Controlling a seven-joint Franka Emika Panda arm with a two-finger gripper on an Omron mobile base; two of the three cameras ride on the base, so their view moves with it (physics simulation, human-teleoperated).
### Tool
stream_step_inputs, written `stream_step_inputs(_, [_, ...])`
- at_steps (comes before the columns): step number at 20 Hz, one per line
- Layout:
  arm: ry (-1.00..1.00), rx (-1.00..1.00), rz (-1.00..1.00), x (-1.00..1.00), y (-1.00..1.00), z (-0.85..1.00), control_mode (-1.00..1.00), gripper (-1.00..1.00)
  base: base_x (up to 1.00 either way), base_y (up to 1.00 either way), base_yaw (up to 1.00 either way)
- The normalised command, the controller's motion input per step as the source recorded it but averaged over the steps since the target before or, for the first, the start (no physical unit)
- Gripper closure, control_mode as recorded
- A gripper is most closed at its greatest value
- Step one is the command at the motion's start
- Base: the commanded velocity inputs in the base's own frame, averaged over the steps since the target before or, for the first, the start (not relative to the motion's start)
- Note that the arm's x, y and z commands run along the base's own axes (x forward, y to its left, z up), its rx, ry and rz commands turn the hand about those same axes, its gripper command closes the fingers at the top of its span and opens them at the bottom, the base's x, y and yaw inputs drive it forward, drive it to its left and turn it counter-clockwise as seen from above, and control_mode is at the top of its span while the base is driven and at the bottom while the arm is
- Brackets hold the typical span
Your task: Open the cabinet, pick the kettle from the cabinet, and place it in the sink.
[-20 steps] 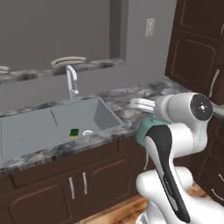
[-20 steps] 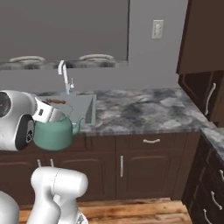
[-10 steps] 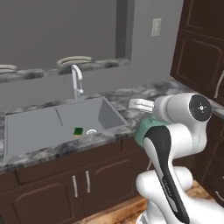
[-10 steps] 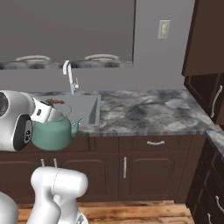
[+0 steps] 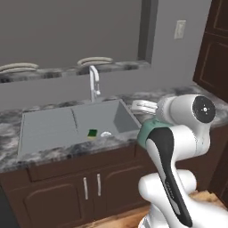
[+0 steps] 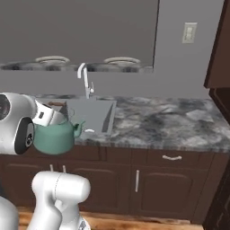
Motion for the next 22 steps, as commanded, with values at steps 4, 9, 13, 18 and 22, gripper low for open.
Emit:
stream_step_inputs(4, [0.0,0.0,0.0,0.0,0.0,0.0,1.0,1.0,0.24,-0.33,0.36])
stream_step_inputs(9, [0.0,0.0,0.0,0.0,0.0,0.0,1.0,1.0,0.36,-0.37,0.17])
stream_step_inputs(13, [0.0,0.0,0.0,0.0,0.0,0.0,1.0,1.0,0.41,-0.41,0.04])
stream_step_inputs(18, [0.0,0.0,0.0,0.0,0.0,0.0,1.0,1.0,0.38,-0.38,0.0])
stream_step_inputs(22, [0.0,0.0,0.0,0.0,0.0,0.0,1.0,1.0,0.36,-0.2,0.0])
